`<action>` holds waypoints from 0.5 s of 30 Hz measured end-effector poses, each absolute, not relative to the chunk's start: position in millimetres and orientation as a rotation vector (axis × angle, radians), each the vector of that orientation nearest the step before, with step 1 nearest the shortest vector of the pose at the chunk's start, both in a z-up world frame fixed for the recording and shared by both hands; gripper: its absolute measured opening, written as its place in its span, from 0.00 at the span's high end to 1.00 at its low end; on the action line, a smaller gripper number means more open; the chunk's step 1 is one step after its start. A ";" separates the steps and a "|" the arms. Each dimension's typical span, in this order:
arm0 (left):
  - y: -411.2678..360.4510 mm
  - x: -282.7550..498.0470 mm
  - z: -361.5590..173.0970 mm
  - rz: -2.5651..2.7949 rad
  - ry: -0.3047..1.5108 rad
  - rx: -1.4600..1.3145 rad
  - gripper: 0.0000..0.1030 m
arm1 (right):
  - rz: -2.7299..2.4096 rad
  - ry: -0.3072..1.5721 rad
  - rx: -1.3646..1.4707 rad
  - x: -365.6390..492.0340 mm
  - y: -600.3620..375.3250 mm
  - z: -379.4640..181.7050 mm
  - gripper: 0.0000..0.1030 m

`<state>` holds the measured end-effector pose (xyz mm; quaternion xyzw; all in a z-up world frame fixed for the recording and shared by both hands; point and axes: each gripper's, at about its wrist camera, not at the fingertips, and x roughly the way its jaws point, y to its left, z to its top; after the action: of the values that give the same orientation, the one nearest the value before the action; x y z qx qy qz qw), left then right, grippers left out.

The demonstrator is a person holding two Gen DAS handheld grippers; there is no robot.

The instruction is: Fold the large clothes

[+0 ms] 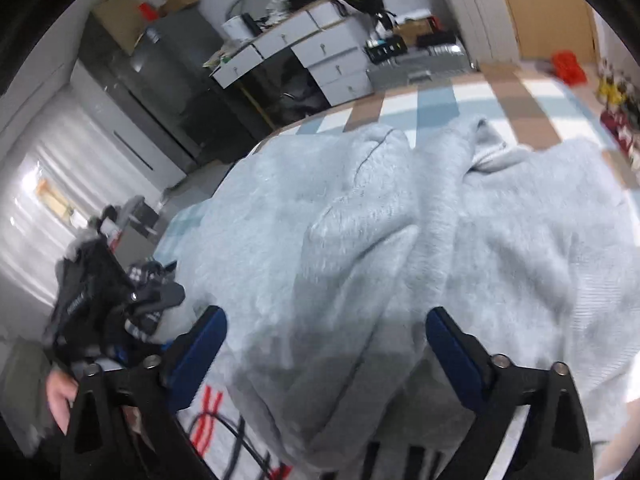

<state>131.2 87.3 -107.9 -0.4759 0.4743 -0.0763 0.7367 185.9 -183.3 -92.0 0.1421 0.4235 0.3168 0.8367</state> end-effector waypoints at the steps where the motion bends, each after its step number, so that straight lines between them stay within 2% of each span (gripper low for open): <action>1: 87.8 131.8 -107.4 -0.166 1.030 -1.065 0.07 | 0.640 0.888 0.303 191.9 -183.2 -90.5 0.22; 6: 84.1 123.4 -95.2 -0.170 1.008 -0.987 0.07 | 0.568 0.799 0.323 221.8 -182.8 -64.0 0.22; 9: 82.8 118.4 -94.6 -0.184 1.001 -0.956 0.07 | 0.579 0.842 0.323 249.3 -168.1 -57.9 0.22; 10: 83.0 116.4 -95.5 -0.186 1.000 -0.956 0.07 | 0.573 0.870 0.301 256.9 -160.3 -60.1 0.26; 11: 83.5 115.6 -97.0 -0.189 1.005 -0.957 0.07 | 0.560 0.909 0.268 263.7 -150.9 -63.9 0.35; 12: 85.2 113.4 -98.1 -0.190 1.008 -0.961 0.07 | 0.539 0.963 0.227 269.1 -140.5 -70.2 0.66; 13: 87.1 111.4 -98.3 -0.193 1.006 -0.964 0.07 | 0.534 1.002 0.204 268.1 -135.7 -75.3 0.79; 15: 92.0 106.4 -97.7 -0.195 1.005 -0.954 0.07 | 0.575 0.994 0.174 258.6 -130.5 -74.3 0.83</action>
<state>106.4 92.0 -97.7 -0.4389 0.4626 -0.0896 0.7651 258.6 -130.5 -74.3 0.0822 0.4694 0.2716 0.8362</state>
